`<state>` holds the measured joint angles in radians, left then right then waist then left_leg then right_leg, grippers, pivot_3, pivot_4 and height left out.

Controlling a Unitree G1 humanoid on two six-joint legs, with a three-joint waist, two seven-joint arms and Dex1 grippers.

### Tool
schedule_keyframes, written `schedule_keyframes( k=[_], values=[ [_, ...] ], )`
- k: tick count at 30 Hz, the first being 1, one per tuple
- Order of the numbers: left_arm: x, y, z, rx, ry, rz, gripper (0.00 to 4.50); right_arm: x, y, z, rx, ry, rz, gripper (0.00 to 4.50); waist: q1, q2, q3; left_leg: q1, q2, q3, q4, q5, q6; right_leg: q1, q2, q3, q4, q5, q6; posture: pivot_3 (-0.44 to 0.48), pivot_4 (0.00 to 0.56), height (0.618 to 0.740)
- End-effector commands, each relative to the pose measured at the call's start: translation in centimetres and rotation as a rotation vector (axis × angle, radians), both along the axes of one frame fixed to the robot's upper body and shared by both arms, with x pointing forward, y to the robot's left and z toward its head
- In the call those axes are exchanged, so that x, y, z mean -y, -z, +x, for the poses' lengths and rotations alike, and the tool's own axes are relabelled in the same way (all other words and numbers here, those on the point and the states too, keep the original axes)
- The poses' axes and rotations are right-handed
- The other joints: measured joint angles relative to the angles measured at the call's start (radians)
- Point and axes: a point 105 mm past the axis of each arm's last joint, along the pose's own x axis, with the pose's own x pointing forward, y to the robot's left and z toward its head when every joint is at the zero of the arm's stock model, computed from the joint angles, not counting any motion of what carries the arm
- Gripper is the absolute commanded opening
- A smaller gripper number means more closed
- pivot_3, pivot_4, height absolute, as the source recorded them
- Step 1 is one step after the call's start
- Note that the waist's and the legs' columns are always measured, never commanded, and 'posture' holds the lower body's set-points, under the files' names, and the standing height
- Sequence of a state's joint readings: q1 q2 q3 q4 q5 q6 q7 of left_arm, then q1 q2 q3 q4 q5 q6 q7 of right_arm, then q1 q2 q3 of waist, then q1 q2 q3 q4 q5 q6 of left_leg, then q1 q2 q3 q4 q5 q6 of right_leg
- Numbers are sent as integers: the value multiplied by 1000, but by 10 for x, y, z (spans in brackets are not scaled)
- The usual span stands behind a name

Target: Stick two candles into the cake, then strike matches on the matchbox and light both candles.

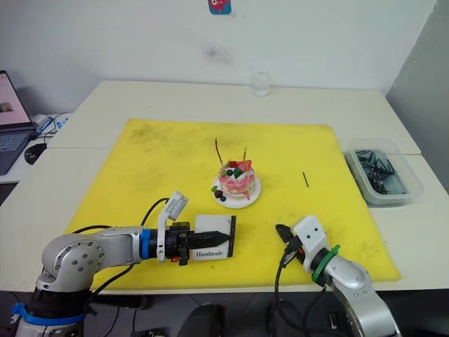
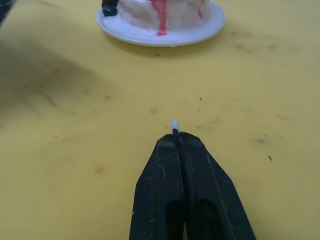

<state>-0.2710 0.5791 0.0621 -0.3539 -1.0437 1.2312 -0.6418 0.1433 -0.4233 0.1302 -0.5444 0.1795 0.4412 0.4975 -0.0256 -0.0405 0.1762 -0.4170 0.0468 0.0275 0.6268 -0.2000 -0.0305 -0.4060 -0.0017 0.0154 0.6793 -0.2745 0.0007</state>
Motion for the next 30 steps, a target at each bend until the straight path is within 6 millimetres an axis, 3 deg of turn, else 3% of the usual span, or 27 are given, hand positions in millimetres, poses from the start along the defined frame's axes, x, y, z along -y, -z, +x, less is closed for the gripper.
schedule_keyframes(
  k=[1,6,10,18,30],
  values=[
    [7,-10,6,86,2,1,0,0,-38,-3,106,-65,-26,23,0,0,0,0,0,0,0,0,0,0,0,0,0,0,0,0,150,740],
    [19,-18,19,174,-30,-13,0,-4,-83,-7,258,-243,-221,23,1,0,0,0,0,0,1,0,0,0,0,0,0,0,1,0,150,740],
    [31,-28,19,193,-11,-62,0,-16,-102,-12,349,-389,-360,23,1,0,0,0,-1,-1,1,0,0,0,1,-1,0,0,1,0,150,740],
    [38,-38,24,116,15,-122,0,-37,-96,-16,409,-590,-534,23,-1,0,0,0,-1,-1,1,0,0,0,2,0,0,0,1,0,150,740],
    [35,-34,31,172,-31,-68,0,-40,-88,-4,338,-560,-592,23,1,0,0,-1,0,-1,1,0,0,0,2,0,0,0,1,0,150,740]
  ],
)
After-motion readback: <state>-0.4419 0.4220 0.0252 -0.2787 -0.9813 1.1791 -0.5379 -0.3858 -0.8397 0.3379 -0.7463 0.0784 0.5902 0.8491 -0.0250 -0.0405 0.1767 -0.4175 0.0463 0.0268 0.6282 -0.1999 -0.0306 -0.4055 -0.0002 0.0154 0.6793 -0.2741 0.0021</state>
